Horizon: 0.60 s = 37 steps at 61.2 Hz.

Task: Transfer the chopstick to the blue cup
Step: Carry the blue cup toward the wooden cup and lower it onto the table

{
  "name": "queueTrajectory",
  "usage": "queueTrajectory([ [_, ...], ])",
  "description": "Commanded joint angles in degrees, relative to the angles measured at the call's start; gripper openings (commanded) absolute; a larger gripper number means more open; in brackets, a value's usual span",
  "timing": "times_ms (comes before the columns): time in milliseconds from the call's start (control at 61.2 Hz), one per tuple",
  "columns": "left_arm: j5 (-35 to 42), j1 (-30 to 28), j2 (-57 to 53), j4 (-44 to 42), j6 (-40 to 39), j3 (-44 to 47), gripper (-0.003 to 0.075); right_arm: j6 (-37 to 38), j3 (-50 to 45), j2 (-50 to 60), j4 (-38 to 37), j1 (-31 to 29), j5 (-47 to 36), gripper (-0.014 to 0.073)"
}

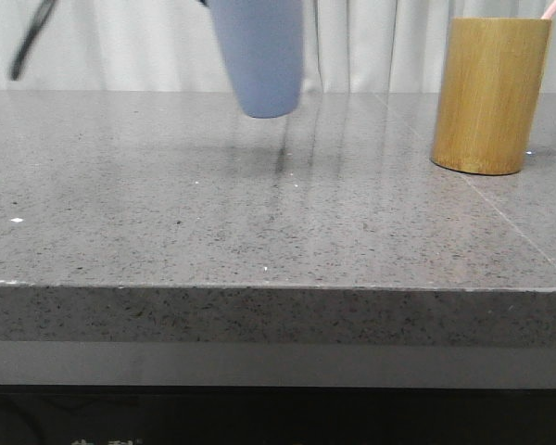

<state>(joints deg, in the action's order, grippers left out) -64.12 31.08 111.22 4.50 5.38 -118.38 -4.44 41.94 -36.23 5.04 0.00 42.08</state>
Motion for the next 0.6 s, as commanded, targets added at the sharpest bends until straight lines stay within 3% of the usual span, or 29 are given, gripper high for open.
queueTrajectory([
  [0,1.12,1.21,-0.44,0.44,-1.44,-4.82,-0.0019,-0.59,1.47,-0.43,0.44,-0.23,-3.7,0.0582],
  [376,-1.9,2.56,7.42,0.4,-1.49,-12.15,-0.0013,-0.59,1.47,-0.43,0.48,-0.23,-3.65,0.0582],
  [474,-1.9,2.56,7.41,0.4,-1.49,-12.15,0.0052,-0.59,1.47,-0.43,0.48,-0.23,-3.7,0.0582],
  [588,-1.9,2.56,7.41,0.4,-1.49,-12.15,0.02,-0.59,1.47,-0.43,0.48,-0.23,-3.75,0.0582],
])
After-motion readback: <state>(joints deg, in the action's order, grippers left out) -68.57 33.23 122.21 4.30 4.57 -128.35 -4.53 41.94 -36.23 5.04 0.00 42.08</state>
